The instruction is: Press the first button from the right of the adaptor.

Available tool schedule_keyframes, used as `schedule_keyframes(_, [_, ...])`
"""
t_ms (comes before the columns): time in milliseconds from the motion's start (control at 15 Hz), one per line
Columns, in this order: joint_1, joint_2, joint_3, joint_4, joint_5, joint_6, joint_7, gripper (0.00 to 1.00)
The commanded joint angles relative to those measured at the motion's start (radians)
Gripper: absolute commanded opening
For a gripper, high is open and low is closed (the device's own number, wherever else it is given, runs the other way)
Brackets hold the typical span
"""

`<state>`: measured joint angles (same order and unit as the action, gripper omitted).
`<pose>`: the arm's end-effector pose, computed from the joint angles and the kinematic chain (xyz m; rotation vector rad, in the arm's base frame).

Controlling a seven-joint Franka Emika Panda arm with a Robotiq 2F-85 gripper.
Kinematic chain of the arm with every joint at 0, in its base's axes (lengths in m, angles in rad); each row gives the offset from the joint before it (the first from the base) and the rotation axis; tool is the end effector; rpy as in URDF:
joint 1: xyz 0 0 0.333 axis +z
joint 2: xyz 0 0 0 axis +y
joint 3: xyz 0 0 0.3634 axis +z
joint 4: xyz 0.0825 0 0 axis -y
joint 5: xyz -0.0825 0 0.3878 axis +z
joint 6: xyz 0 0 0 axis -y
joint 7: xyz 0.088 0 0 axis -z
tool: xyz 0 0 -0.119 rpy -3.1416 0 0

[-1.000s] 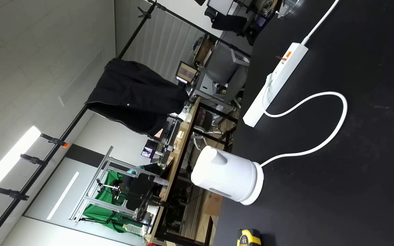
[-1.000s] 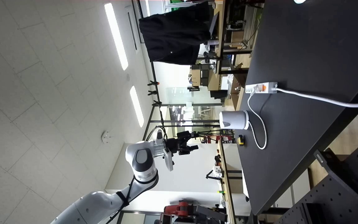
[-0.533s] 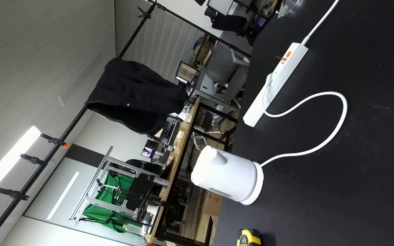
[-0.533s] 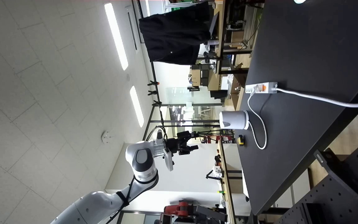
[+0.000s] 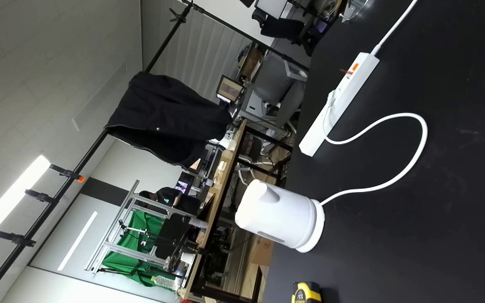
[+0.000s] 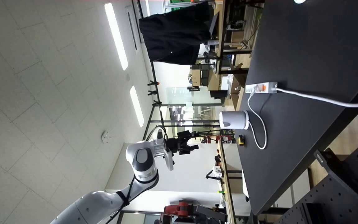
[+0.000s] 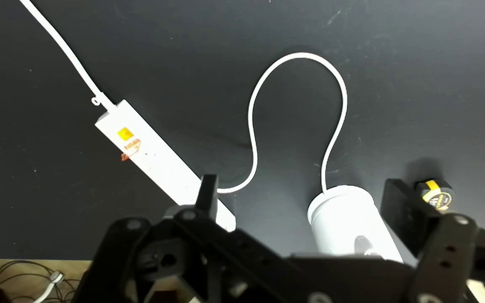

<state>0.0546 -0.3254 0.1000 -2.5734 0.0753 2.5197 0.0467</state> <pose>0.4275 0.0674 0.4333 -3.0665 -0.0794 -0.4129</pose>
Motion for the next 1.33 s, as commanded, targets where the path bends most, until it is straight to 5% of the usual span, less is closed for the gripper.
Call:
schedule_keyframes(0, [-0.039,0.101,-0.029,0.079,-0.051,0.03,0.012,1.0])
schedule_keyframes(200, [-0.085,0.206,-0.061,0.153,-0.089,0.065,0.022,1.0])
schedule_keyframes(267, [-0.098,0.247,-0.073,0.181,-0.101,0.086,0.028,0.75])
schedule_keyframes(1000, [-0.11,0.519,-0.168,0.396,-0.161,0.123,0.112,0.03])
schedule_keyframes(1267, [-0.115,0.55,-0.189,0.426,-0.132,0.102,0.106,0.0])
